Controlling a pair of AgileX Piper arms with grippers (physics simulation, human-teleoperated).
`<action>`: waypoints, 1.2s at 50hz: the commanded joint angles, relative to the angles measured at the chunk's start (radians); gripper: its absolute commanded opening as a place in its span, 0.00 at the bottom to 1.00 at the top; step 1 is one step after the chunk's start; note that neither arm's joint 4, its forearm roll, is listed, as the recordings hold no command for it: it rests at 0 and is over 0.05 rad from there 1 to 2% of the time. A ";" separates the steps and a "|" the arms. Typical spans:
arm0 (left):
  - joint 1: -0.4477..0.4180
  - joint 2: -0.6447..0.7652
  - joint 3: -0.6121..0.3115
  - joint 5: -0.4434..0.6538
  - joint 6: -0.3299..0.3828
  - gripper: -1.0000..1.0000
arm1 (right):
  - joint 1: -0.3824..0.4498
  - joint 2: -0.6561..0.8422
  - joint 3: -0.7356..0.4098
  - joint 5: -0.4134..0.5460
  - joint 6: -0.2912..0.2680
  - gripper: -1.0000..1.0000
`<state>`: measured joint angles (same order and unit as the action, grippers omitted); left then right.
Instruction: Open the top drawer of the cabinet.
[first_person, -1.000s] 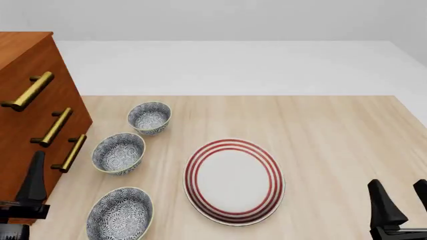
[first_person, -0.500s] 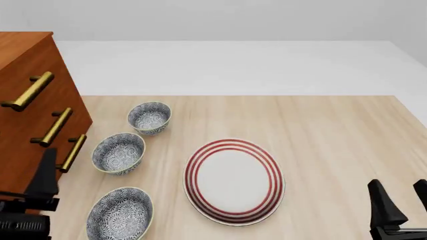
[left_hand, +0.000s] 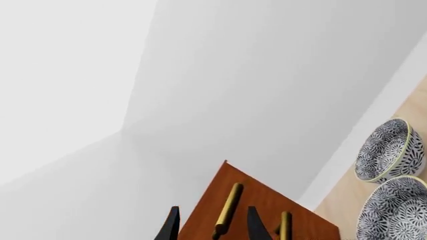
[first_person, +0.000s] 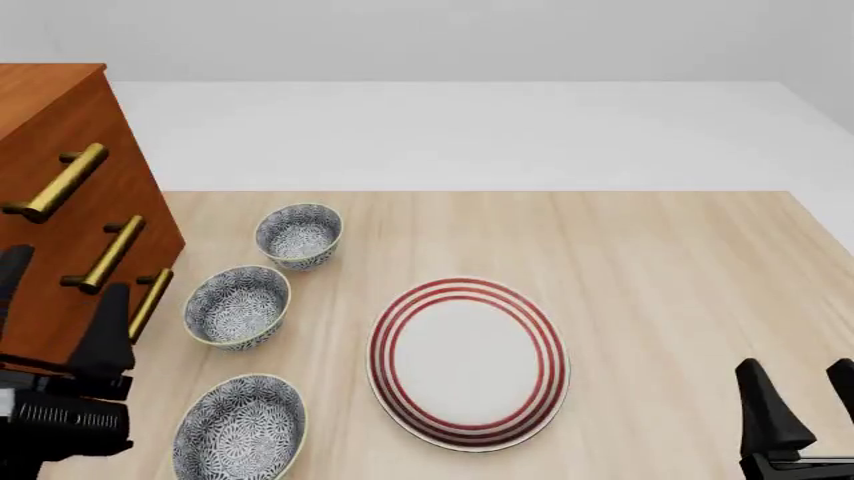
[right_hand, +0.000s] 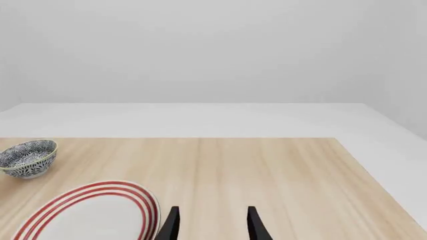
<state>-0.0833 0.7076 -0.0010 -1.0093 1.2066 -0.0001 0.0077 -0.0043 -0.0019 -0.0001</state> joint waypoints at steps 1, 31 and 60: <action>0.006 0.096 0.001 -0.088 0.022 1.00 | 0.000 0.000 0.000 0.000 0.000 1.00; 0.102 0.270 -0.033 -0.211 0.053 1.00 | 0.000 0.000 0.000 0.000 0.000 1.00; 0.161 0.378 -0.128 -0.211 0.062 1.00 | 0.000 0.000 0.000 0.000 0.000 1.00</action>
<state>0.0627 1.0529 -0.0995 -1.2192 1.2642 -0.0001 0.0078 -0.0043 -0.0018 -0.0001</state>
